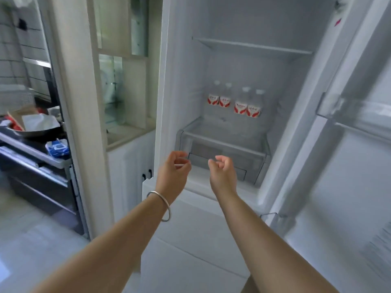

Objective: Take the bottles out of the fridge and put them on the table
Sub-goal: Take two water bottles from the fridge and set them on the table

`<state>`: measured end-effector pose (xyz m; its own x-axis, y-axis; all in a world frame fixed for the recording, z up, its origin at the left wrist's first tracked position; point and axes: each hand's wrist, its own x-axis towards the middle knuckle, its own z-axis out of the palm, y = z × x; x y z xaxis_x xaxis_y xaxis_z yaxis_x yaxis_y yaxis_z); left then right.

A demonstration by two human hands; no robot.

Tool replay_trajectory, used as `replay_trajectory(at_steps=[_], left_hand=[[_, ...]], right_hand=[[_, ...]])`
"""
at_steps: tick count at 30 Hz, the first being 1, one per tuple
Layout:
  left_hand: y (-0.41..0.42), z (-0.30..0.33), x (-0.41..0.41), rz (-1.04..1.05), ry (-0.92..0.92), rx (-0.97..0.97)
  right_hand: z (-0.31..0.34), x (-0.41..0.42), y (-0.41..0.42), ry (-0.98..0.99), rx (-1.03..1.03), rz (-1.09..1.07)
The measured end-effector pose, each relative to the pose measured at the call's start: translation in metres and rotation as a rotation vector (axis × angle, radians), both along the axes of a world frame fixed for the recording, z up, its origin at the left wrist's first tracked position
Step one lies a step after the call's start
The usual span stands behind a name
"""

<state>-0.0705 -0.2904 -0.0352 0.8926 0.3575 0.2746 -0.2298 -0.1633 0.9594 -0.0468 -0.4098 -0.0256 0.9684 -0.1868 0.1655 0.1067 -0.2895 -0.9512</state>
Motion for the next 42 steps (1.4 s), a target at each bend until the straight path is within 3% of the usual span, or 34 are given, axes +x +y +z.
replay_trajectory(at_steps=[11,20,25,30,36,42], left_hand=[[-0.014,0.007,0.218,-0.24,-0.056,0.127],[-0.065,0.009,0.371,-0.417,0.007,0.043],[-0.094,0.018,0.426,-0.519,0.045,0.046],[-0.118,0.029,0.468,-0.411,-0.116,0.082],[-0.134,0.034,0.487,-0.51,-0.133,-0.105],[-0.138,0.03,0.499,-0.522,-0.139,-0.062]], right_hand=[[0.015,0.183,-0.02,-0.096,0.039,-0.287],[0.019,0.302,-0.053,-0.139,0.02,-0.456],[0.02,0.352,-0.09,-0.234,-0.079,-0.56],[0.028,0.393,-0.119,-0.317,-0.053,-0.618],[0.025,0.424,-0.13,-0.301,0.01,-0.524],[0.02,0.431,-0.138,-0.235,0.071,-0.426]])
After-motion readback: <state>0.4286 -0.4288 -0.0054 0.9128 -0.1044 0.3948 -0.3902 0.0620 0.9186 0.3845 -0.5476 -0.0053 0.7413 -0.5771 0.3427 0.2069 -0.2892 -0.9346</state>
